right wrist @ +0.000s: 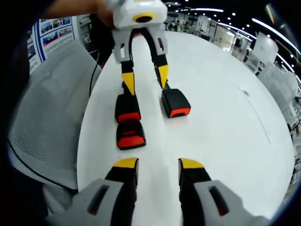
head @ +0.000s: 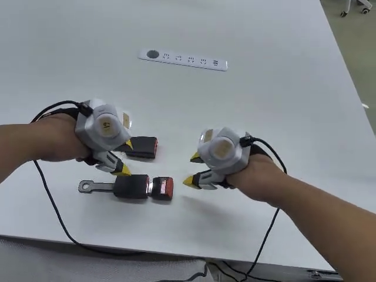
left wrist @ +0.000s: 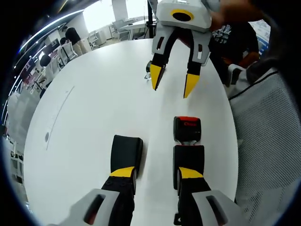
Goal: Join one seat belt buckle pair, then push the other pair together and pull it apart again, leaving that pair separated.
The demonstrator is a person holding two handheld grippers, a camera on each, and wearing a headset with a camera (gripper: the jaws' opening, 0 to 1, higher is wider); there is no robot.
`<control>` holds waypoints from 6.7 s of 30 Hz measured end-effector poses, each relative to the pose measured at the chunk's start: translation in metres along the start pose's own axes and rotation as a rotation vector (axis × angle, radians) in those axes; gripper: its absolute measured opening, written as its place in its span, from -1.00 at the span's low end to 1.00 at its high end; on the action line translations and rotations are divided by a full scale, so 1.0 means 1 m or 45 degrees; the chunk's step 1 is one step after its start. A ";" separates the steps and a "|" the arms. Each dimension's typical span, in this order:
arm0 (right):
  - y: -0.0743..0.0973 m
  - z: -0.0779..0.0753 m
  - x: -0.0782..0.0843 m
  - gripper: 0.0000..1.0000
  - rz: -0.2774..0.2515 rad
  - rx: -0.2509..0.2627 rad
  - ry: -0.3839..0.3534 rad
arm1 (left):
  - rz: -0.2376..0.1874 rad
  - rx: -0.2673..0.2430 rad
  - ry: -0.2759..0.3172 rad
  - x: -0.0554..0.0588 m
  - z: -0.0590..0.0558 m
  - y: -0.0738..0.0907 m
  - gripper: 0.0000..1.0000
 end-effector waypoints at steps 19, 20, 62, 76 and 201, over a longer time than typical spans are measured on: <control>0.037 -0.069 0.087 -0.29 0.161 0.128 -0.090 | 0.015 0.011 -0.017 -0.004 0.051 -0.012 -0.19; 0.036 -0.070 0.091 -0.29 0.170 0.128 -0.092 | 0.020 0.022 -0.014 -0.003 0.050 -0.014 -0.19; -0.001 -0.063 0.072 -0.32 0.221 -0.001 0.158 | 0.201 0.114 -0.125 0.010 0.049 -0.032 -0.35; -0.042 -0.048 0.015 -0.32 0.142 -0.005 0.174 | 0.203 0.115 -0.121 0.011 0.049 -0.033 -0.34; 0.022 -0.068 0.105 0.00 0.178 0.089 -0.051 | 0.167 0.048 -0.088 0.011 0.045 -0.029 -0.32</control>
Point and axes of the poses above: the centre of the closed fingertips' face, and the gripper's own axes: y roughly backward along the fingers, z roughly to its left, x roughly out of its underside, the point moved 4 cm from there along y, roughly backward along the fingers, and after that the axes turned 7 degrees about x, right-handed, at the moved point
